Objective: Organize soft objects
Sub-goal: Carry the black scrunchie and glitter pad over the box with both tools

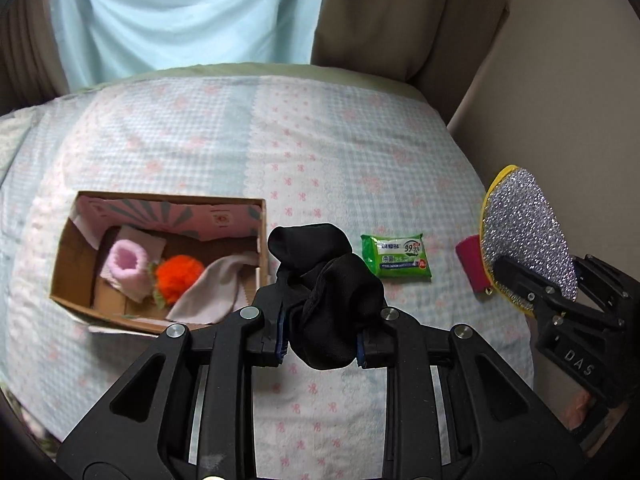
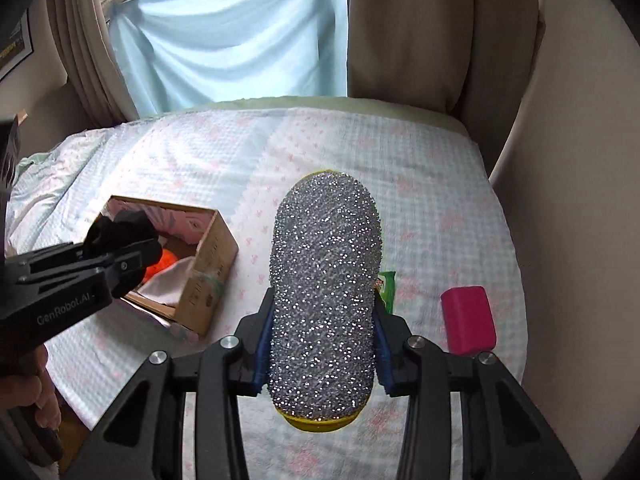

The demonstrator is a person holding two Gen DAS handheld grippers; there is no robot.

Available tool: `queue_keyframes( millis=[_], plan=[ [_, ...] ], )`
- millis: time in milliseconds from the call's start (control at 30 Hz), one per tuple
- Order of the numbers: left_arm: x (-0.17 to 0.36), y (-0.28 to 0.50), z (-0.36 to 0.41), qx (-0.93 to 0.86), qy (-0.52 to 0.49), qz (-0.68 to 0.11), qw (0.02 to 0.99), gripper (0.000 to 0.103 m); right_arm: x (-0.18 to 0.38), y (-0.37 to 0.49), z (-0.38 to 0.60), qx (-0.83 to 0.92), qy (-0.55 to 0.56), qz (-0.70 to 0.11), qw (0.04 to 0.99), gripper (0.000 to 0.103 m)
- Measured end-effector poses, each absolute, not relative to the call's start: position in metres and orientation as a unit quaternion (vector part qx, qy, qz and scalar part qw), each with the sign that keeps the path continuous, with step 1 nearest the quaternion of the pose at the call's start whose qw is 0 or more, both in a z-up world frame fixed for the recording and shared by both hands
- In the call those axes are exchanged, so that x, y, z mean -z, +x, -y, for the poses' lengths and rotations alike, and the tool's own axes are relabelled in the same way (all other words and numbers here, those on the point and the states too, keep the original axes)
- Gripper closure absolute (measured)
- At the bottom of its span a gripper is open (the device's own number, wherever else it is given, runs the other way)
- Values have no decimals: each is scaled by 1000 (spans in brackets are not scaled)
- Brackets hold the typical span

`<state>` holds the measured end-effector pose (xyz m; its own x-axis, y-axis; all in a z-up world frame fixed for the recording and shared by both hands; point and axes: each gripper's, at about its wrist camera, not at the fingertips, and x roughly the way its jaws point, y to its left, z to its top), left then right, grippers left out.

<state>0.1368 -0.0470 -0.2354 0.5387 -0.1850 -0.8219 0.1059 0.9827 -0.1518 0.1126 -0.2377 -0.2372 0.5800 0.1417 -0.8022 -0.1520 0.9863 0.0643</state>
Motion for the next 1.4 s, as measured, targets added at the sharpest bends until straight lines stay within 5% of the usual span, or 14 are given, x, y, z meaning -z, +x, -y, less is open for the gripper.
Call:
queue_keyframes(
  millis=[500, 867, 1400],
  plan=[
    [186, 145, -134, 40, -59, -474, 878, 82, 168, 130, 100, -102, 9, -457, 884, 65],
    [229, 195, -230, 82, -32, -531, 843, 82, 208, 166, 2, -60, 82, -519, 849, 65],
    [338, 242, -228, 122, 1, -632, 765, 82, 307, 221, -43, -45, 144, -629, 763, 65]
  ],
)
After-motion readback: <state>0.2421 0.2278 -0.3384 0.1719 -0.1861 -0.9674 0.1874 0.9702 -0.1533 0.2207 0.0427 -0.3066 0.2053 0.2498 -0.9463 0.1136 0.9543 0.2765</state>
